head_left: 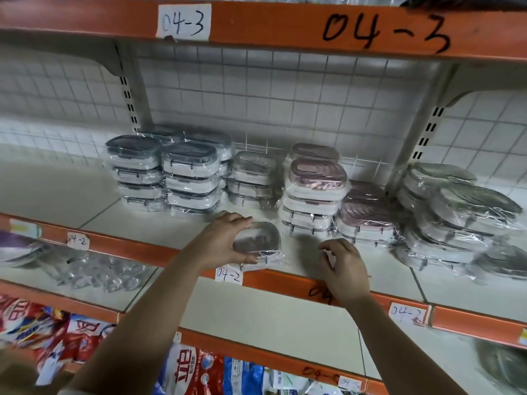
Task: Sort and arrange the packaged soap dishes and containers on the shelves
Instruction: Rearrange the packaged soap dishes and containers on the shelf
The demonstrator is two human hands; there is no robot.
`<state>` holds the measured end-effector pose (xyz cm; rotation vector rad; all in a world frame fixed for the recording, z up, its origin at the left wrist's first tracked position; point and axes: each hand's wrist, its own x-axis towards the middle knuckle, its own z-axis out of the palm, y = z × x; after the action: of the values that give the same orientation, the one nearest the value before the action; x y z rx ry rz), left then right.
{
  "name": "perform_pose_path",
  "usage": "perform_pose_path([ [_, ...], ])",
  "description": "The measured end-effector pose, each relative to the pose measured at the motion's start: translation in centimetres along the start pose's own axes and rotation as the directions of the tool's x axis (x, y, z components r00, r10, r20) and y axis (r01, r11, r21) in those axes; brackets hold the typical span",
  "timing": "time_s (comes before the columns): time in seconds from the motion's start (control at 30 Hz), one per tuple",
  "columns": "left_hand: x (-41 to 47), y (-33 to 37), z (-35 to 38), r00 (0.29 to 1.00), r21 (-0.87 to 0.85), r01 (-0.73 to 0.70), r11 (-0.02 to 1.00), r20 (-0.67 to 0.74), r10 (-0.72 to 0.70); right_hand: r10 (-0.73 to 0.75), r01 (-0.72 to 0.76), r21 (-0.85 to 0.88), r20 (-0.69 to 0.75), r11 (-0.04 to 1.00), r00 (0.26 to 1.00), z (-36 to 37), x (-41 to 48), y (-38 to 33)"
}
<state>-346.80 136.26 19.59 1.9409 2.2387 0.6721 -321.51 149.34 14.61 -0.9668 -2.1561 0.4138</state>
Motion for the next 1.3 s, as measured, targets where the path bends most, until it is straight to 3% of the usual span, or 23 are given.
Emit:
perform_pose_path([
  [0.23,2.7,-1.7,-4.2,0.976,0.054,-0.059,0.997,-0.209,0.069,0.033,-0.027,-0.068,0.094,0.997,0.995,1.9,1.8,-1.3],
  [0.37,5.7,-1.9,-6.3,0.960,0.178,-0.078,0.981,-0.253,0.122,0.077,-0.053,-0.155,0.148,0.986,0.986,2.2,2.1,-1.3],
  [0.53,9.9,-2.4,-8.3,0.964,0.252,-0.041,0.967,-0.244,0.105,0.030,0.007,-0.236,0.154,0.972,0.988,2.5,1.7,-1.5],
  [0.8,16.3,-2.4,-8.1,0.992,0.254,-0.056,0.966,-0.092,0.082,0.007,0.032,-0.270,0.143,0.962,0.990,2.8,1.8,-1.4],
  [0.87,16.8,-2.3,-7.2,0.988,0.269,-0.056,0.962,-0.122,0.092,0.005,0.036,-0.276,0.144,0.961,0.990,2.8,1.8,-1.4],
  [1.0,17.2,-2.0,-5.2,0.958,0.354,0.037,0.935,-0.279,0.067,0.010,0.032,-0.283,0.143,0.959,0.990,2.8,1.9,-1.5],
  [1.1,17.4,-1.8,-4.3,0.951,0.370,0.134,0.919,-0.309,-0.014,0.015,0.031,-0.292,0.154,0.956,0.988,2.7,1.9,-1.5],
  [1.3,17.8,-1.5,-3.8,0.917,0.374,0.163,0.913,-0.399,-0.001,0.018,0.029,-0.283,0.161,0.959,0.987,2.6,1.9,-1.6],
])
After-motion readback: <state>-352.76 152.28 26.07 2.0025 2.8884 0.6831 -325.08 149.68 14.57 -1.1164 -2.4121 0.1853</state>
